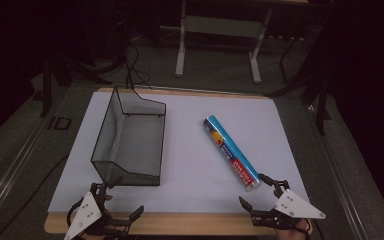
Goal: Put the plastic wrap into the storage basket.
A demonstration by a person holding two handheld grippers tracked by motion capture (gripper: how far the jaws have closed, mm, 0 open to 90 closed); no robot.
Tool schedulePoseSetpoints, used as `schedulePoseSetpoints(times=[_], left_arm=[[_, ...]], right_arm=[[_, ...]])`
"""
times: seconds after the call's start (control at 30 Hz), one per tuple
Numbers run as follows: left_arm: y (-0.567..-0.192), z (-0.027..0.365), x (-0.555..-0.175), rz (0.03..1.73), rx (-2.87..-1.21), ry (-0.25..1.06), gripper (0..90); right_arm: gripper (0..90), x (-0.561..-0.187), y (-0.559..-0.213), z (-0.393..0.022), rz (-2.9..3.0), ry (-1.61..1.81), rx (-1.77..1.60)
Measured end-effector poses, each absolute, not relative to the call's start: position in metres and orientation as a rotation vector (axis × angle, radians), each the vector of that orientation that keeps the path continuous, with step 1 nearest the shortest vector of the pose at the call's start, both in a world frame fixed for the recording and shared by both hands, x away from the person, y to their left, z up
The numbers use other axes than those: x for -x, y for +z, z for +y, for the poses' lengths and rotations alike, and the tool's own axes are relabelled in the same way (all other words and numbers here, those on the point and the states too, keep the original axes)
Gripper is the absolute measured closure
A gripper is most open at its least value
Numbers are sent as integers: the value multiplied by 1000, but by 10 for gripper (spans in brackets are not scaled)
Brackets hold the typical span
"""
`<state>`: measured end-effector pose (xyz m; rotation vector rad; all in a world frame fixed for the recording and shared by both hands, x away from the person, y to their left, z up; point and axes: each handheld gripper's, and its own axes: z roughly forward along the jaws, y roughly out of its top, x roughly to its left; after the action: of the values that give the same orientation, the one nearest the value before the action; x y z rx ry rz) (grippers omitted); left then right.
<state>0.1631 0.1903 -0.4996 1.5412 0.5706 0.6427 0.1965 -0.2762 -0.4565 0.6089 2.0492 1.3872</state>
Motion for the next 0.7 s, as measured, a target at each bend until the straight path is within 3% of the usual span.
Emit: schedulePoseSetpoints(times=[0.7], left_arm=[[-502, 187, -161, 565, -1530, 641, 12]], right_arm=[[223, -210, -425, -270, 2108, 1348, -687]])
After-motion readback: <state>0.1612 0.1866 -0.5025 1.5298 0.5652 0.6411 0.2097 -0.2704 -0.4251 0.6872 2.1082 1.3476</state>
